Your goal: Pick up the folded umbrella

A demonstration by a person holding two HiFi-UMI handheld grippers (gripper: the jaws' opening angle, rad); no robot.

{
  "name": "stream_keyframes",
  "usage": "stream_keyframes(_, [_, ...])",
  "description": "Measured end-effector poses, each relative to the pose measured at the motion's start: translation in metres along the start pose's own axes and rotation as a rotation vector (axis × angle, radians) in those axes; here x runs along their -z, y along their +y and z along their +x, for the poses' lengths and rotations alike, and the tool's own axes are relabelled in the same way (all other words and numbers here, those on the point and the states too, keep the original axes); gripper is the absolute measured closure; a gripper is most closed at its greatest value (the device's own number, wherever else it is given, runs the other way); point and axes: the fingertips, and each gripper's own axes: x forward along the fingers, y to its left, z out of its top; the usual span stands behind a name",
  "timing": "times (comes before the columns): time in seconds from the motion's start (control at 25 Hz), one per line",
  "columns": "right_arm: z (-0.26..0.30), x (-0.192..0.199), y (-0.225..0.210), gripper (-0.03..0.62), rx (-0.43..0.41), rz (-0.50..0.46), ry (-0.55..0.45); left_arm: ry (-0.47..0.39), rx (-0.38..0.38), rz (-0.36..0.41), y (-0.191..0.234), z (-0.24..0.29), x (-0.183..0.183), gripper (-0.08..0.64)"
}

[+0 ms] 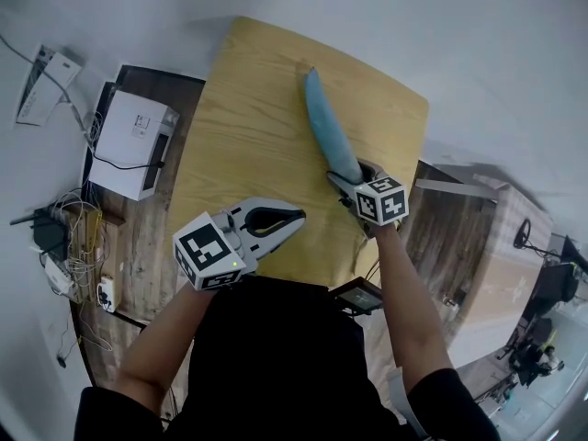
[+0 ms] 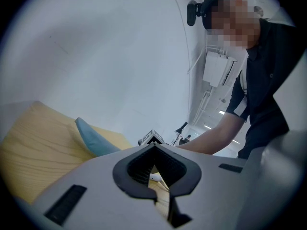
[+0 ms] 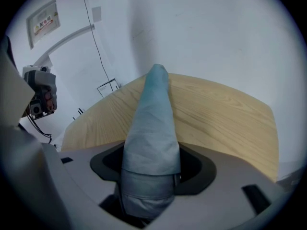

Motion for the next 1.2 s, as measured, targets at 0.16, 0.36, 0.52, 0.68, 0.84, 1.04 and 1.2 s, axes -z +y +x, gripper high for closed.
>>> stream_keyframes(0.16, [-0.014, -0.015, 0.015, 0.302, -0.032, -0.025, -0.069, -0.001, -0.034, 0.014, -0.001, -0.012, -0.004, 0.549])
stream_keyframes(0.36, [-0.054, -0.057, 0.038, 0.303, -0.072, -0.047, -0.215, -0.019, -0.075, 0.037, -0.002, -0.019, -0.015, 0.549])
stream_keyframes(0.52, [-0.113, -0.095, 0.052, 0.302, -0.102, -0.034, -0.386, -0.024, -0.080, 0.091, -0.018, -0.016, -0.032, 0.549])
stream_keyframes(0.68, [-0.185, -0.118, 0.062, 0.302, -0.113, -0.049, -0.528, -0.032, -0.076, 0.161, -0.042, -0.009, -0.054, 0.548])
stream_keyframes(0.84, [-0.260, -0.126, 0.081, 0.302, -0.145, -0.110, -0.655, -0.068, -0.097, 0.214, -0.069, -0.005, -0.080, 0.549])
stream_keyframes(1.04, [-0.347, -0.116, 0.105, 0.302, -0.170, -0.207, -0.789, -0.064, -0.097, 0.283, -0.107, 0.013, -0.101, 0.549])
stream_keyframes(1.2, [-0.397, -0.093, 0.117, 0.302, -0.239, -0.174, -0.913, -0.056, -0.052, 0.299, -0.135, 0.031, -0.106, 0.549])
